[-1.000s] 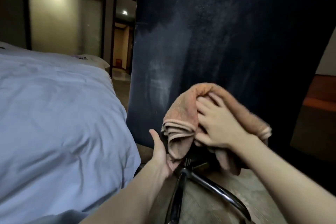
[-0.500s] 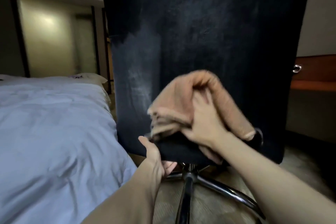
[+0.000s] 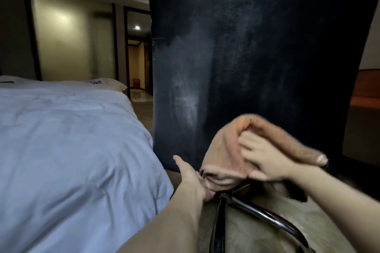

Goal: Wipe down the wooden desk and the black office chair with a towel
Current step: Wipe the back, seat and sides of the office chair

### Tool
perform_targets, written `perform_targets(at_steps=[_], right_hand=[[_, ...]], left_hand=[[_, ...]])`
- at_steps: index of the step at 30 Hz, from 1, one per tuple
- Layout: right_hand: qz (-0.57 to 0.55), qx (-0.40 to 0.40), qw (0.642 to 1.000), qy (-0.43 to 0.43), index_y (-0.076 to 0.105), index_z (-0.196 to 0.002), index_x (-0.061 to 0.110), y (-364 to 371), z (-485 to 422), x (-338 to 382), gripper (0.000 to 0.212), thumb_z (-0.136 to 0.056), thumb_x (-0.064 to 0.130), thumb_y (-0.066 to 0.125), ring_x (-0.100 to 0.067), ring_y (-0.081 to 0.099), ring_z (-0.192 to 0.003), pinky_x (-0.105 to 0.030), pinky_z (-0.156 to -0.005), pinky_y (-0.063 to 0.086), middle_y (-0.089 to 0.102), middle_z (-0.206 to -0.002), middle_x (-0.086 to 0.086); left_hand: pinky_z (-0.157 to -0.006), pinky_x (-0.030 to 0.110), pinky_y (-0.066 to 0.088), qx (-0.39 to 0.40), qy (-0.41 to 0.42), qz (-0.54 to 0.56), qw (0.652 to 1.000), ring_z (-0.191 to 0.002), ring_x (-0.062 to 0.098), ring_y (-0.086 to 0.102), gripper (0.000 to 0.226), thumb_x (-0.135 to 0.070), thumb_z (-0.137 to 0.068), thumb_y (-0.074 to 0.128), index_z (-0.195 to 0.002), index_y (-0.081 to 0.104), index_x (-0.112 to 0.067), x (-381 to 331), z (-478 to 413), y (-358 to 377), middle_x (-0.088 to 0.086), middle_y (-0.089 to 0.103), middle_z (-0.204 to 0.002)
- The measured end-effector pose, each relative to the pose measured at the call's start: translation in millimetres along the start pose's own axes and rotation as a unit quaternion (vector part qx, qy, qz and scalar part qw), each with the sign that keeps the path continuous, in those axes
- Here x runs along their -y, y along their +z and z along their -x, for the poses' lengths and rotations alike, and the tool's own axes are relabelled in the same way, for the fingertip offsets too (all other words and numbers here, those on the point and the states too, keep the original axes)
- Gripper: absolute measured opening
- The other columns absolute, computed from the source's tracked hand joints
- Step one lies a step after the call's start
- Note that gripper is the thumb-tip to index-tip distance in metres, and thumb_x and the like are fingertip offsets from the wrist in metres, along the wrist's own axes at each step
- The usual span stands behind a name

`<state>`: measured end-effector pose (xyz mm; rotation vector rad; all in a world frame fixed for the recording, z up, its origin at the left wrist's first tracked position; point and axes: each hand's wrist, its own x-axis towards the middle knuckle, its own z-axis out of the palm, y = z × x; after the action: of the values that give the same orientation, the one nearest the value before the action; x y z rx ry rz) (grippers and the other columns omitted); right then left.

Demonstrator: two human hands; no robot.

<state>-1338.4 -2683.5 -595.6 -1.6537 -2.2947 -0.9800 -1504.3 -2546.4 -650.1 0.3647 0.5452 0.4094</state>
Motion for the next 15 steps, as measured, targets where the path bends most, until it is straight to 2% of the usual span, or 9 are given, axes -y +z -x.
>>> perform_targets(at_steps=[2,4,5,7,10,13,15], right_hand=[[0.069,-0.064,0.995,0.038,0.068,-0.103,0.006,-27,-17,-17,0.038,-0.08,0.034,0.057,-0.039,0.052,-0.116,-0.043,-0.118,0.025,0.065,-0.114,-0.029],[0.127,-0.107,0.98,0.11,0.069,-0.117,-0.002,-48,-43,-20,0.06,-0.078,0.04,0.052,-0.041,0.045,-0.13,-0.044,-0.125,0.008,0.061,-0.13,-0.029],[0.142,-0.122,0.971,0.146,0.065,-0.128,-0.002,-54,-56,-18,0.068,-0.079,0.043,0.051,-0.042,0.042,-0.137,-0.048,-0.125,0.006,0.057,-0.138,-0.027],[0.139,-0.143,0.961,0.191,0.057,-0.14,-0.001,-60,-83,-9,0.076,-0.079,0.044,0.054,-0.044,0.037,-0.145,-0.056,-0.124,0.006,0.051,-0.147,-0.026],[0.138,-0.169,0.955,0.2,0.05,-0.147,0.0,-68,-117,-2,0.08,-0.078,0.039,0.06,-0.044,0.03,-0.149,-0.06,-0.124,0.003,0.045,-0.153,-0.025],[0.157,-0.199,0.944,0.212,0.046,-0.15,0.004,-69,-144,-1,0.082,-0.079,0.044,0.054,-0.042,0.027,-0.15,-0.06,-0.124,0.002,0.042,-0.155,-0.023],[0.15,-0.188,0.939,0.246,0.045,-0.15,0.005,-63,-155,5,0.083,-0.079,0.045,0.059,-0.044,0.026,-0.149,-0.062,-0.123,0.002,0.042,-0.154,-0.023]], left_hand=[[-0.105,0.056,0.051,-0.027,0.001,0.014,1.0,-0.122,0.045,0.063,0.124,-0.103,-0.071,0.023,-0.134,0.06,-0.002,0,-1,1,0.027,0.066,-0.13],[-0.099,0.051,0.054,-0.046,0.017,0.008,0.999,-0.115,0.04,0.068,0.122,-0.102,-0.073,0.019,-0.129,0.063,-0.003,0,-2,1,0.025,0.07,-0.121],[-0.095,0.051,0.055,-0.05,0.022,-0.007,0.999,-0.113,0.039,0.069,0.121,-0.102,-0.073,0.018,-0.126,0.063,-0.003,1,-2,1,0.024,0.071,-0.119],[-0.09,0.05,0.053,-0.049,0.023,-0.021,0.998,-0.117,0.039,0.066,0.12,-0.102,-0.072,0.017,-0.13,0.06,-0.006,2,1,0,0.025,0.066,-0.129],[-0.091,0.05,0.052,-0.048,0.025,-0.034,0.998,-0.123,0.039,0.063,0.123,-0.103,-0.071,0.017,-0.14,0.055,-0.008,5,8,2,0.024,0.06,-0.14],[-0.104,0.05,0.048,-0.057,0.024,-0.051,0.997,-0.128,0.037,0.061,0.122,-0.102,-0.073,0.017,-0.145,0.053,-0.011,6,11,3,0.021,0.06,-0.142],[-0.111,0.05,0.043,-0.053,0.014,-0.044,0.998,-0.13,0.037,0.059,0.119,-0.1,-0.076,0.017,-0.147,0.051,-0.011,7,17,6,0.021,0.059,-0.143]])
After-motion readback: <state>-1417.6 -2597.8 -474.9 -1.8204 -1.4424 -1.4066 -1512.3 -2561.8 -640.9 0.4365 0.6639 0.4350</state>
